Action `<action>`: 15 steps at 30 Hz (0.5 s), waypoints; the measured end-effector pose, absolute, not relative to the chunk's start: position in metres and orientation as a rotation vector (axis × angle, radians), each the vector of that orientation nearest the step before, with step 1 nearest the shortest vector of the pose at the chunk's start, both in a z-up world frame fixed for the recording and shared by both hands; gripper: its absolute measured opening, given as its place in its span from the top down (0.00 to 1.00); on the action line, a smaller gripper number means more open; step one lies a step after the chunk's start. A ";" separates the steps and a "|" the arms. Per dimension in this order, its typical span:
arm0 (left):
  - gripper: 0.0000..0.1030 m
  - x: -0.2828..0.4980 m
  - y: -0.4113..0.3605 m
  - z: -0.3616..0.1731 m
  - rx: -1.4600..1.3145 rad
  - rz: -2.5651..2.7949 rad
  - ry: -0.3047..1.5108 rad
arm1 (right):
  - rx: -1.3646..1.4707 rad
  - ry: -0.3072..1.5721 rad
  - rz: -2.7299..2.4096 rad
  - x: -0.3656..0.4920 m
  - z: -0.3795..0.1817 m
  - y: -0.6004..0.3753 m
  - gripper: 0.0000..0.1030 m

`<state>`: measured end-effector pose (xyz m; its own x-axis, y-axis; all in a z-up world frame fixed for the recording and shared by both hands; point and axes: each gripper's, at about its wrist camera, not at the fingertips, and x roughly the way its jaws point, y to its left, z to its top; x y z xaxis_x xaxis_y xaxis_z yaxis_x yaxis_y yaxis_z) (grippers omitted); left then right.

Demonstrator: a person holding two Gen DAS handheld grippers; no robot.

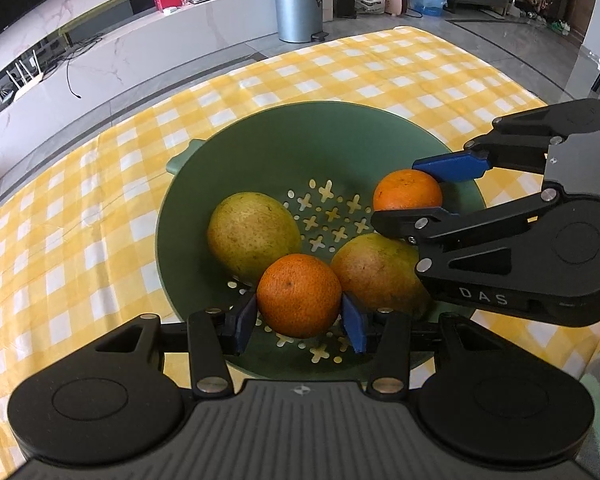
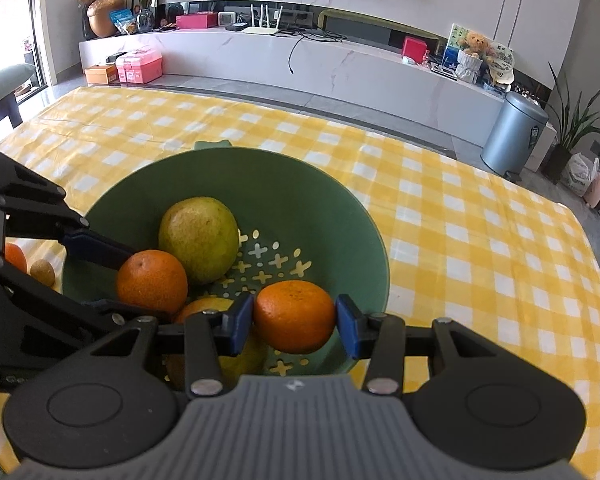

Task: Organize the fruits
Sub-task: 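Open both tools to release the oranges into the colander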

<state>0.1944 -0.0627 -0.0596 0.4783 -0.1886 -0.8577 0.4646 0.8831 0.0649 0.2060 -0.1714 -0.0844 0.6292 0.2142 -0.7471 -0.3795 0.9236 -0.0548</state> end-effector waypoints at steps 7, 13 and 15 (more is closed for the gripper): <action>0.37 0.187 -0.066 -0.054 0.335 -0.395 0.949 | -0.218 0.824 0.335 0.204 -0.082 -0.171 0.57; 0.37 0.174 -0.065 -0.042 0.358 -0.376 0.913 | -0.183 0.786 0.325 0.197 -0.069 -0.173 0.49; 0.37 0.168 -0.062 -0.034 0.346 -0.374 0.906 | -0.176 0.775 0.316 0.192 -0.065 -0.173 0.48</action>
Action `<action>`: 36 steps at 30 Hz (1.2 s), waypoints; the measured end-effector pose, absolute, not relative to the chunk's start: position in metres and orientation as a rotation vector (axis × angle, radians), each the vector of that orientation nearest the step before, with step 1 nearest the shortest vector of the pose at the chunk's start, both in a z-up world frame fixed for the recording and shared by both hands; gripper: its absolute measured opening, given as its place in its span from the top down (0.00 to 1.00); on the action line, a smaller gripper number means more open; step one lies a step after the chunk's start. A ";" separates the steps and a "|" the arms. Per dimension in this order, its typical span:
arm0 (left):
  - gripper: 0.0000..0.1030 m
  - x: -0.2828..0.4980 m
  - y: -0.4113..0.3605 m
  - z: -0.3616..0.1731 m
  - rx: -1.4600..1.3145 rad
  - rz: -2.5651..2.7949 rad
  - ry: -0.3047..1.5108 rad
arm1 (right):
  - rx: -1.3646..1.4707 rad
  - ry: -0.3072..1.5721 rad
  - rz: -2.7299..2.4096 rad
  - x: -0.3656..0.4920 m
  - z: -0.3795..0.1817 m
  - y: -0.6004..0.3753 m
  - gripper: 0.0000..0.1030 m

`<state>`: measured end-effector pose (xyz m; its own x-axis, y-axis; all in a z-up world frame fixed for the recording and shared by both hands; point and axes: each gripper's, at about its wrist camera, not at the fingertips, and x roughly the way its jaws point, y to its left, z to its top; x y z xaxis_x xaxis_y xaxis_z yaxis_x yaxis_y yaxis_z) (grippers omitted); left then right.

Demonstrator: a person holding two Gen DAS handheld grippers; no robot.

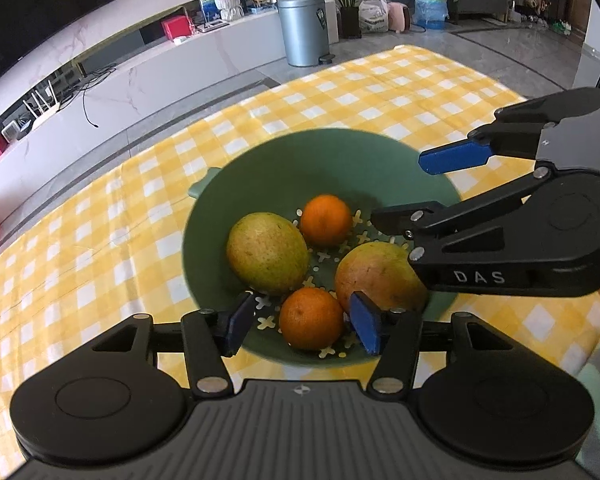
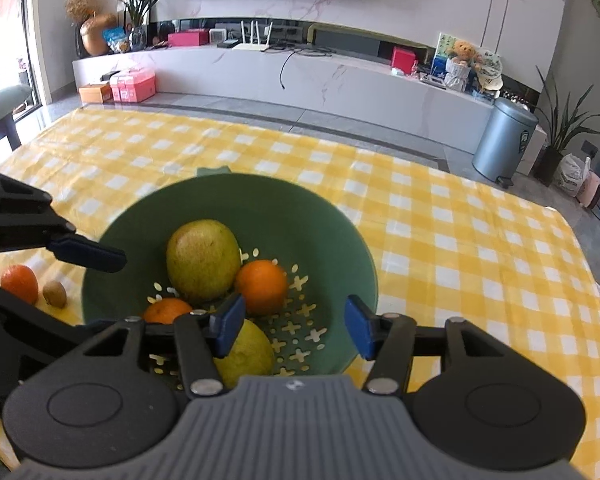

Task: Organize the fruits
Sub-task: 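Open both tools to release the oranges into the colander, then lift both open tools away from the colander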

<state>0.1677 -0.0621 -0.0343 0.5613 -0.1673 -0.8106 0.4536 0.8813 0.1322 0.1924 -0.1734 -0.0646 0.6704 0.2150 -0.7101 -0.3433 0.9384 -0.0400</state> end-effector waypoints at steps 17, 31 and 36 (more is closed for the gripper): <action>0.37 0.103 -0.030 0.010 0.345 -0.249 0.809 | 0.061 0.642 0.175 0.105 -0.028 -0.186 0.37; 0.36 0.065 0.012 0.005 0.223 -0.181 0.809 | 0.159 0.668 0.199 0.048 -0.042 -0.160 0.37; 0.37 0.061 0.023 -0.002 0.198 -0.195 0.823 | 0.146 0.717 0.244 0.041 -0.058 -0.142 0.37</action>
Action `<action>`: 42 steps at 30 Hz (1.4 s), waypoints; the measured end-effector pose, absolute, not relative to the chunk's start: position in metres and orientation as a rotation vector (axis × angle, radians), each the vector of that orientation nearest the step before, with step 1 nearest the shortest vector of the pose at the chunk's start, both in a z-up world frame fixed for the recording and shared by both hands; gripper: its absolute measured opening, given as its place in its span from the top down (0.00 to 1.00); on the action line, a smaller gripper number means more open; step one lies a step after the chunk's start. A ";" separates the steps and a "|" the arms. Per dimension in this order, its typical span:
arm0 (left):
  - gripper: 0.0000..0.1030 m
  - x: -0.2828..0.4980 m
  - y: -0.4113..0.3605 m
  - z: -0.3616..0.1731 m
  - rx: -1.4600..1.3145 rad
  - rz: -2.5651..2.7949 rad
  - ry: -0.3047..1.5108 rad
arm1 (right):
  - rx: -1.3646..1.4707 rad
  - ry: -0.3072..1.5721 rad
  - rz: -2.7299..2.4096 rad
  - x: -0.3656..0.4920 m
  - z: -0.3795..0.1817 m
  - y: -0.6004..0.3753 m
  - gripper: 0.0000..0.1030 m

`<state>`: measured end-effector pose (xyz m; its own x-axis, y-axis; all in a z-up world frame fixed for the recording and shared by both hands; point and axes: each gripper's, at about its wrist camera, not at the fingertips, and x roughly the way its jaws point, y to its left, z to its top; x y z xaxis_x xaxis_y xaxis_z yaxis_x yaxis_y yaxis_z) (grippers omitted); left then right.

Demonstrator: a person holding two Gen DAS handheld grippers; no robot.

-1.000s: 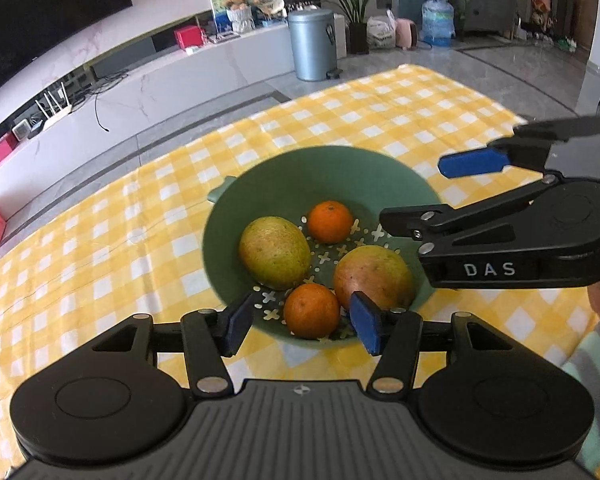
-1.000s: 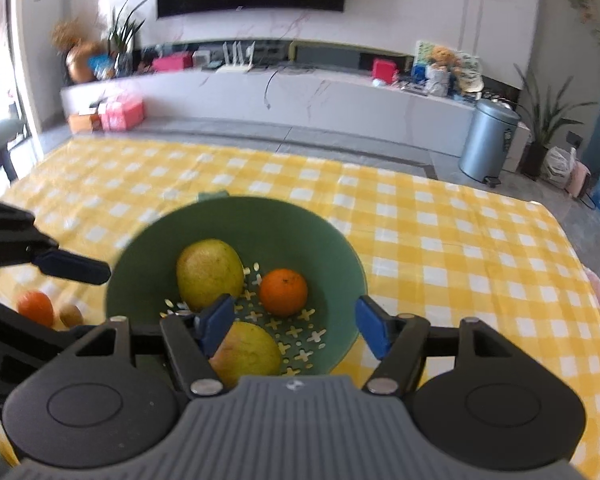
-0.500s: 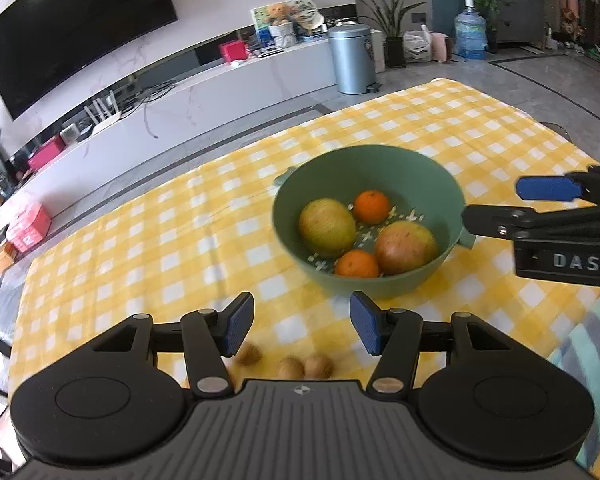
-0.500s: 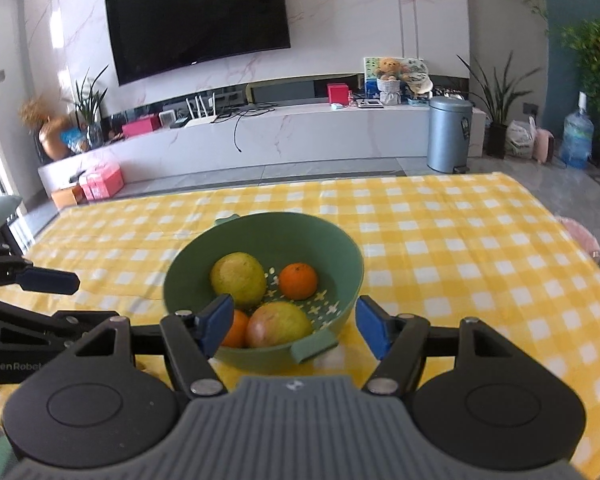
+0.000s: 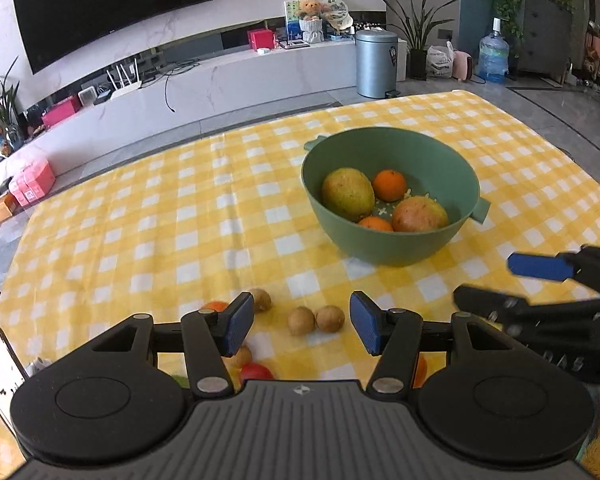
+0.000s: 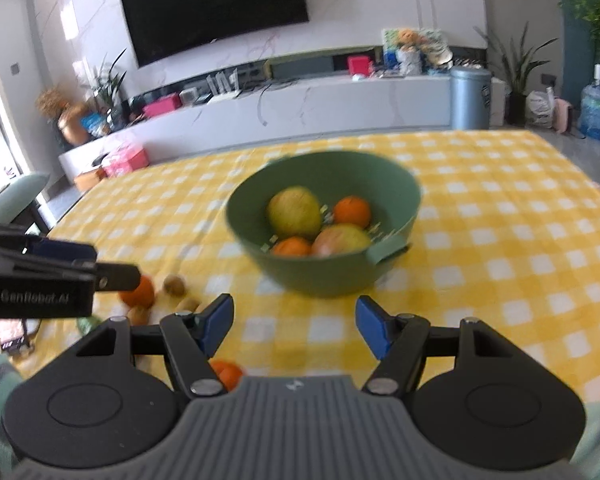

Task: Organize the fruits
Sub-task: 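Lift both open tools away from the colander, then reach the right tool to an orange on the cloth while the left tool approaches another orange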

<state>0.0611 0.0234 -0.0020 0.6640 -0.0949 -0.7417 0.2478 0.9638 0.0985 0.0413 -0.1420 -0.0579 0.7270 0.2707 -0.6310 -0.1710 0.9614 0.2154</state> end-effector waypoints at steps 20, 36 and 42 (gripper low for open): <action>0.37 0.068 0.069 -0.021 0.051 -0.132 0.874 | 0.030 0.887 0.406 0.052 -0.110 -0.085 0.49; 0.36 0.107 0.071 -0.046 0.128 0.018 0.944 | 0.225 0.899 0.289 0.068 -0.114 -0.116 0.60; 0.35 0.116 0.073 -0.063 0.154 0.043 0.973 | 0.241 0.924 0.303 0.074 -0.120 -0.115 0.60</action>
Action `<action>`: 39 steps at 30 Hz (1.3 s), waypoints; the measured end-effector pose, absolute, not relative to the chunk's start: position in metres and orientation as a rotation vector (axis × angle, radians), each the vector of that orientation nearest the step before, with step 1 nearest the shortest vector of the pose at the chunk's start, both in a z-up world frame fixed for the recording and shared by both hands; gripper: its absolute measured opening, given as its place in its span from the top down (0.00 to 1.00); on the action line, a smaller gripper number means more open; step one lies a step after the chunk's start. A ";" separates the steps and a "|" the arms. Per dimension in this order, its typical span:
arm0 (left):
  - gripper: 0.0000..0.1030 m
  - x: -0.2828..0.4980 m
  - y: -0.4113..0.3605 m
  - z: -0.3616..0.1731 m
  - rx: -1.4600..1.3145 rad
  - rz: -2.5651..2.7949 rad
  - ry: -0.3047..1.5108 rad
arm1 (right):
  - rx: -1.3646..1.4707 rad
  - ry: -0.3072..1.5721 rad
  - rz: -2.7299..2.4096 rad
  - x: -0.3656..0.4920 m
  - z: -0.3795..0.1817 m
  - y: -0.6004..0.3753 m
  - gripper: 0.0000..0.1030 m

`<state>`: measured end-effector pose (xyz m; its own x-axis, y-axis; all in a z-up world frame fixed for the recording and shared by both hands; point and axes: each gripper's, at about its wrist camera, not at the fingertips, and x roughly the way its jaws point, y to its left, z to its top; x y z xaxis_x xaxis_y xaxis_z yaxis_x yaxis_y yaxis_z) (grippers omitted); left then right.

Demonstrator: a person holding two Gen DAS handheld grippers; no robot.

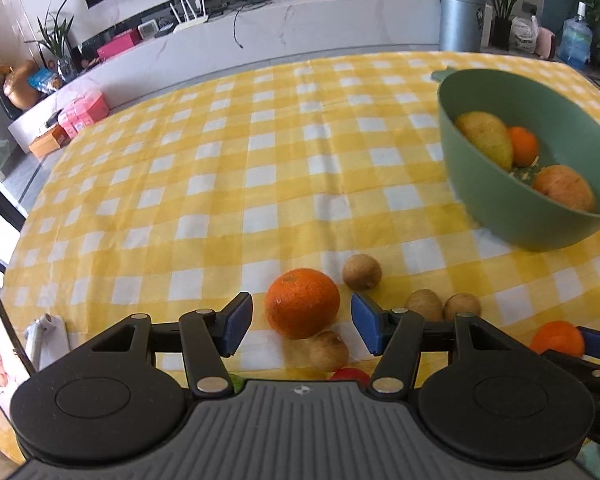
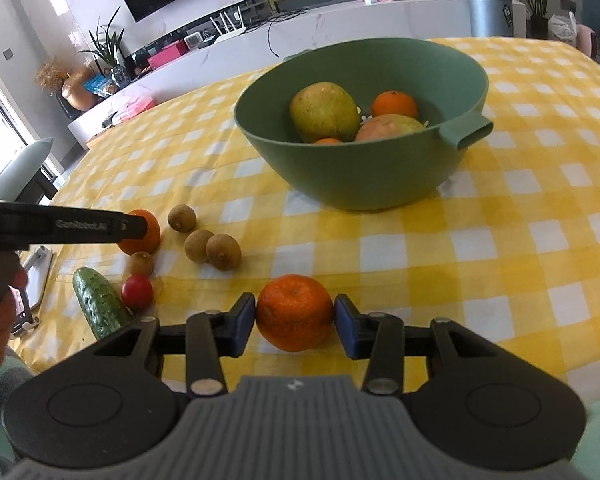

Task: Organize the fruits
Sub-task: 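Reach the right tool to an orange on the cloth while the left tool approaches another orange, then grasp an orange with the right tool while the left tool grasps another orange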

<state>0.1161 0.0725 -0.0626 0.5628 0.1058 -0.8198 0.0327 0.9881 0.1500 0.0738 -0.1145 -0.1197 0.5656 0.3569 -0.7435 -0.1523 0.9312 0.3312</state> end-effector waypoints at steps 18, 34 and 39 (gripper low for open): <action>0.53 0.123 0.082 -0.075 0.089 0.028 0.969 | 0.286 0.931 0.322 0.079 -0.125 -0.118 0.59; 0.53 0.088 0.071 -0.021 0.028 0.006 0.782 | 0.237 0.803 0.322 0.055 -0.096 -0.124 0.60; 0.53 0.080 0.057 -0.004 -0.013 -0.080 0.766 | 0.214 0.715 0.300 0.045 -0.076 -0.136 0.60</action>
<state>0.0797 0.0571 -0.0041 0.7179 -0.0771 -0.6919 0.0676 0.9969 -0.0409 0.0452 -0.1362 -0.0755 0.7154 0.3410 -0.6098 -0.1961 0.9357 0.2932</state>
